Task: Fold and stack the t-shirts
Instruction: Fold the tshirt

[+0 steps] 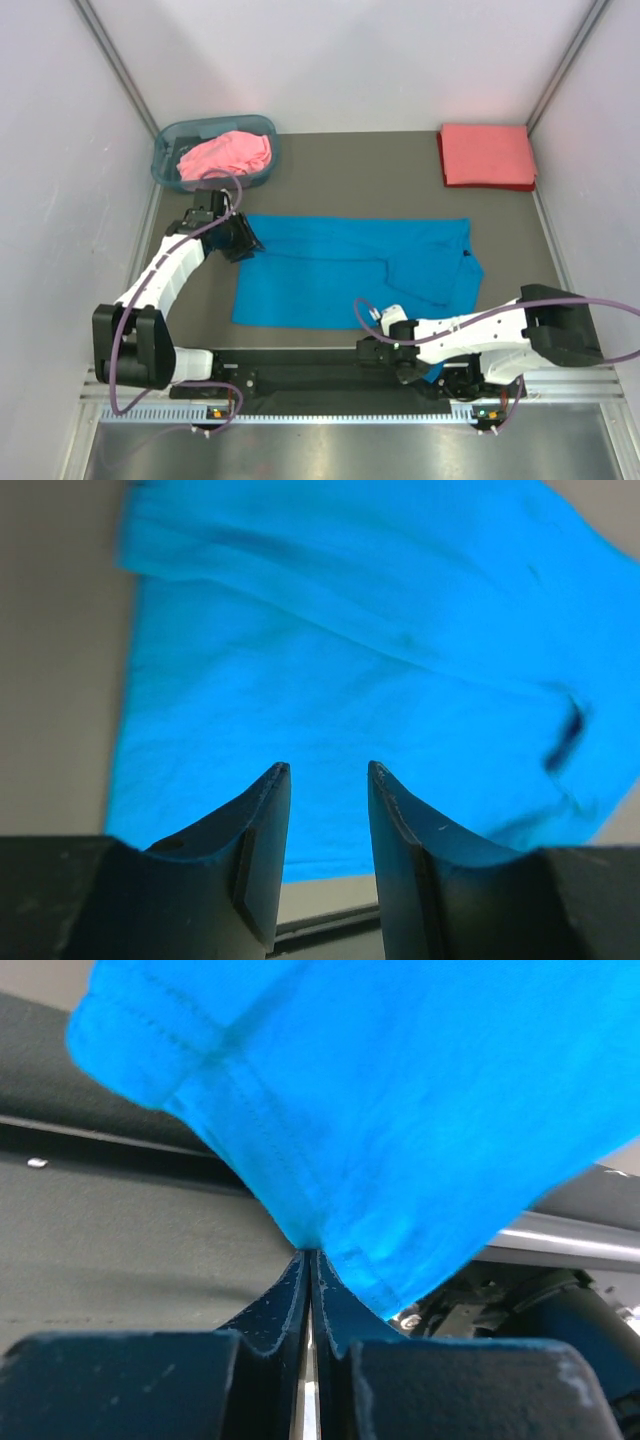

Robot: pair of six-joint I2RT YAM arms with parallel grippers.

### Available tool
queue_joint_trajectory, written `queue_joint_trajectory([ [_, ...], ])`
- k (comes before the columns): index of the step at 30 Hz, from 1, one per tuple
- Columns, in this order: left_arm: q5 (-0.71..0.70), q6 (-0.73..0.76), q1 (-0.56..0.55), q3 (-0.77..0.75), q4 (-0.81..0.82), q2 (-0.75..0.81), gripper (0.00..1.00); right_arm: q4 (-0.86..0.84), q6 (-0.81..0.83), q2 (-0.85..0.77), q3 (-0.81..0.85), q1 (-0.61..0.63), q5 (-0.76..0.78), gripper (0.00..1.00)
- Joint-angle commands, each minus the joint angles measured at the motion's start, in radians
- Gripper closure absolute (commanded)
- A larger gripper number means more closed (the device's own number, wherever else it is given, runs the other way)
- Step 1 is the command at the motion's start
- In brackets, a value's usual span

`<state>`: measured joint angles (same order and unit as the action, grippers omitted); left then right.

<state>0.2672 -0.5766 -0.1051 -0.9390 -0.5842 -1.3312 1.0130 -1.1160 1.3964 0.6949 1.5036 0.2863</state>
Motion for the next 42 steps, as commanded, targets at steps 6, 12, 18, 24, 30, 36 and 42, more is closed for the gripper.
queue_joint_trajectory([
  [6, -0.442, -0.207, 0.004, -0.006, -0.158, 0.161, 0.59, 0.177, -0.073, 0.046, 0.172, 0.003, 0.137, 1.0],
  [12, -0.451, -0.295, 0.005, 0.078, -0.207, 0.3, 0.58, 0.185, -0.074, 0.007, 0.172, 0.0, 0.145, 1.0],
  [18, -0.399, -0.298, 0.005, 0.14, -0.157, 0.337, 0.57, 0.101, 0.01, 0.001, 0.097, -0.008, 0.064, 0.75],
  [24, -0.361, -0.272, 0.005, 0.124, -0.123, 0.305, 0.57, 0.078, -0.015, -0.023, 0.051, -0.016, 0.033, 0.67],
  [30, -0.336, -0.259, 0.005, 0.109, -0.088, 0.279, 0.57, 0.067, -0.013, 0.052, 0.048, -0.02, -0.002, 0.65],
  [36, -0.341, -0.241, 0.005, 0.115, -0.057, 0.251, 0.58, 0.036, -0.024, 0.046, 0.012, -0.02, -0.036, 0.66],
  [42, -0.376, -0.324, 0.005, 0.146, -0.052, 0.259, 0.6, 0.016, -0.033, 0.07, -0.003, -0.02, -0.052, 0.67],
])
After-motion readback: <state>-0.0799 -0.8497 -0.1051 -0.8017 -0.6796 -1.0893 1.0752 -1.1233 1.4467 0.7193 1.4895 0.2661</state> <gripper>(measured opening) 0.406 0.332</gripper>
